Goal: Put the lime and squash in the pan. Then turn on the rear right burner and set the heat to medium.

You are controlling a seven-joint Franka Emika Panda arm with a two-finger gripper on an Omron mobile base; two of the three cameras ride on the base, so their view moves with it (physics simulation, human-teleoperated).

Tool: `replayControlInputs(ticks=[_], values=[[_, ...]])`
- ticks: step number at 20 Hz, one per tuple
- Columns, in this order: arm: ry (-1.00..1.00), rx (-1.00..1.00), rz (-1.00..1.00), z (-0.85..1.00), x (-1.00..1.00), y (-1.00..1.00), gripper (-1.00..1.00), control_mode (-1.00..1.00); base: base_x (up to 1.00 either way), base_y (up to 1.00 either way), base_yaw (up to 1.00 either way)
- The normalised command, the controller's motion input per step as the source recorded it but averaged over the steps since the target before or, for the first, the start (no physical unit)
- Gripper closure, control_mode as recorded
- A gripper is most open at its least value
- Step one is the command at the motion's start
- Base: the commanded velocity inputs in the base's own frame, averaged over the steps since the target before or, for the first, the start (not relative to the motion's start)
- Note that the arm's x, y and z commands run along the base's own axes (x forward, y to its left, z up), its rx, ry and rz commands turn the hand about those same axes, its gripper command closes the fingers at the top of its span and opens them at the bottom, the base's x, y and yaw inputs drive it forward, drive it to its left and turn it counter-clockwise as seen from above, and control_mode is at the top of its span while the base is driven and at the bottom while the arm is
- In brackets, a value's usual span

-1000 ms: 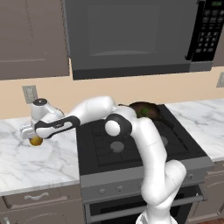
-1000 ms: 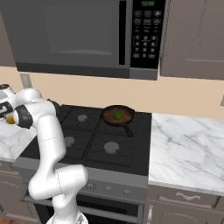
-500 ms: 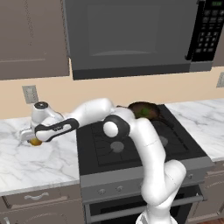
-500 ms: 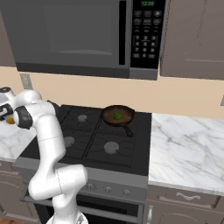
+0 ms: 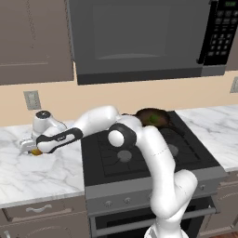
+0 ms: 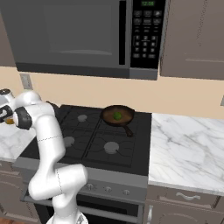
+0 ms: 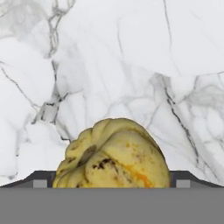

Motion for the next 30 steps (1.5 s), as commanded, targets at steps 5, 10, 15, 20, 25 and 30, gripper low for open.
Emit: replayControlInputs(ticks=[5,10,15,20,25,30], values=[[0.0,0.0,0.0,0.0,0.0,0.0,1.0,-1.0,0.0,0.0,0.0],[-0.02,0.0,0.0,0.03,-0.18,-0.06,1.0,-1.0,0.0,0.0,0.0],[-0.18,0.0,0.0,0.71,-0.93,-0.32,1.0,-1.0,0.0,0.0,0.0],[-0.05,0.03,0.0,0.76,-0.72,-0.52,1.0,-1.0,0.0,0.0,0.0],[-0.04,0.04,0.0,0.66,-0.5,-0.76,1.0,-1.0,0.0,0.0,0.0],[-0.03,0.04,-0.01,0.57,-0.38,-0.98,1.0,-1.0,0.0,0.0,0.0]])
